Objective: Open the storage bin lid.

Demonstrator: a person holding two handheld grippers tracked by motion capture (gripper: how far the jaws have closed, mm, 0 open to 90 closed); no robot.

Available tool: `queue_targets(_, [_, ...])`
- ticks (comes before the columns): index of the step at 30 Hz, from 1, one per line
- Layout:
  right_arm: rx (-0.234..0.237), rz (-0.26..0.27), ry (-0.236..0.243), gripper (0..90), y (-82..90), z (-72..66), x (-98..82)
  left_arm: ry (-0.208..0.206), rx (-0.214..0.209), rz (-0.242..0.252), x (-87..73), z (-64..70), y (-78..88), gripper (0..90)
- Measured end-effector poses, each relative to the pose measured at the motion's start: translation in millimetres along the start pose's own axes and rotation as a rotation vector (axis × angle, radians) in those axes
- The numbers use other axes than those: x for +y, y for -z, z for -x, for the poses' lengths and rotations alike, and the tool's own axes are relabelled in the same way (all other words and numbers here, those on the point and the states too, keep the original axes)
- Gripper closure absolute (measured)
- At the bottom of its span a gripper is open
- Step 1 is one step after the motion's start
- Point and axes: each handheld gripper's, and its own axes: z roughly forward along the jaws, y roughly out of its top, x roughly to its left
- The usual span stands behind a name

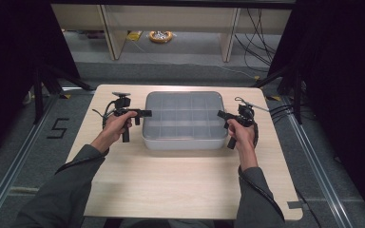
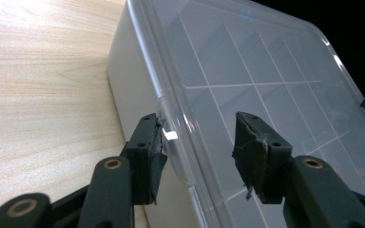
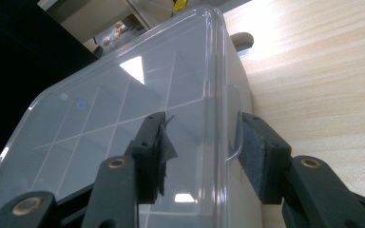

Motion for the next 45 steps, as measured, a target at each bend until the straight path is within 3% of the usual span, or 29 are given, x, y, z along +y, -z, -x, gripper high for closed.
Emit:
queue_targets(1, [0.016, 0.014, 0.003, 56.5, 1.3, 0.5, 0.8, 0.0, 0.0, 0.0, 0.0, 0.0, 0.0, 53.1])
queue_targets(6, [0.001, 0.038, 0.023, 57.6, 7.3, -3.4, 2.5, -0.016, 0.01, 0.02, 0.7, 5.4, 6.9, 54.9])
queue_targets(7, [0.02, 0.042, -0.04, 58.0, 9.2, -6.4, 2.4, -0.011, 0.003, 0.023, 1.0, 6.0, 8.4, 55.1])
queue_targets(8, [0.024, 0.071, 0.009, 58.4, 9.5, -3.1, 3.1, -0.017, 0.005, 0.026, 1.3, 6.8, 10.2, 55.7])
queue_targets(9, [0.03, 0.073, -0.007, 58.5, 11.6, -5.7, 3.5, -0.017, 0.005, 0.026, 1.3, 6.8, 10.2, 56.6])
queue_targets(10, [0.028, 0.077, 0.019, 58.8, 13.1, -5.7, 4.1, -0.019, 0.007, 0.038, 2.8, 8.1, 14.2, 57.2])
queue_targets(13, [0.042, 0.079, 0.012, 60.1, 18.7, -10.0, 5.7, -0.018, -0.004, 0.074, 5.2, 11.8, 22.1, 59.6])
queue_targets(14, [0.034, 0.078, 0.031, 60.7, 21.5, -10.2, 5.6, -0.018, -0.007, 0.08, 5.6, 13.3, 25.0, 60.1])
queue_targets(20, [0.064, 0.113, 0.046, 63.8, 36.7, -17.4, 6.2, -0.031, -0.047, 0.101, 3.8, 19.3, 45.1, 62.0])
queue_targets(23, [0.085, 0.118, 0.009, 64.5, 44.2, -22.6, 5.3, -0.041, -0.061, 0.111, 1.6, 22.7, 52.5, 62.2])
queue_targets(24, [0.092, 0.133, 0.04, 65.0, 51.5, -24.0, 4.9, -0.057, -0.071, 0.119, -1.7, 26.2, 59.9, 62.4])
queue_targets(28, [0.13, 0.129, 0.006, 65.5, 65.9, -29.0, -0.8, -0.08, -0.089, 0.133, -13.5, 32.1, 72.5, 61.8])
queue_targets(29, [0.13, 0.14, 0.042, 66.0, 68.4, -25.9, -2.2, -0.074, -0.102, 0.135, -16.5, 32.6, 75.0, 62.2])
queue_targets(30, [0.146, 0.133, 0.005, 66.2, 71.7, -27.1, -4.9, -0.08, -0.109, 0.138, -19.7, 33.6, 77.1, 62.4])
queue_targets(32, [0.139, 0.139, 0.016, 66.7, 76.6, -24.9, -10.6, -0.099, -0.107, 0.146, -26.4, 37.1, 79.9, 62.7])
queue_targets(33, [0.133, 0.143, 0.048, 66.6, 79.2, -22.9, -13.2, -0.113, -0.102, 0.144, -30.4, 38.1, 81.4, 62.7])
queue_targets(34, [0.143, 0.144, 0.038, 66.7, 81.9, -23.1, -16.7, -0.113, -0.104, 0.143, -35.1, 38.7, 82.4, 62.5])
queue_targets(40, [0.111, 0.157, 0.102, 66.4, 99.8, -18.6, -36.0, -0.111, -0.149, 0.134, -60.1, 38.7, 87.1, 62.9])
queue_targets(43, [0.116, 0.169, 0.115, 66.8, 110.3, -17.5, -46.4, -0.112, -0.161, 0.116, -70.2, 40.0, 90.6, 63.1])
queue_targets(45, [0.132, 0.173, 0.097, 66.9, 115.2, -14.5, -53.5, -0.112, -0.171, 0.106, -74.9, 41.2, 92.8, 63.4])
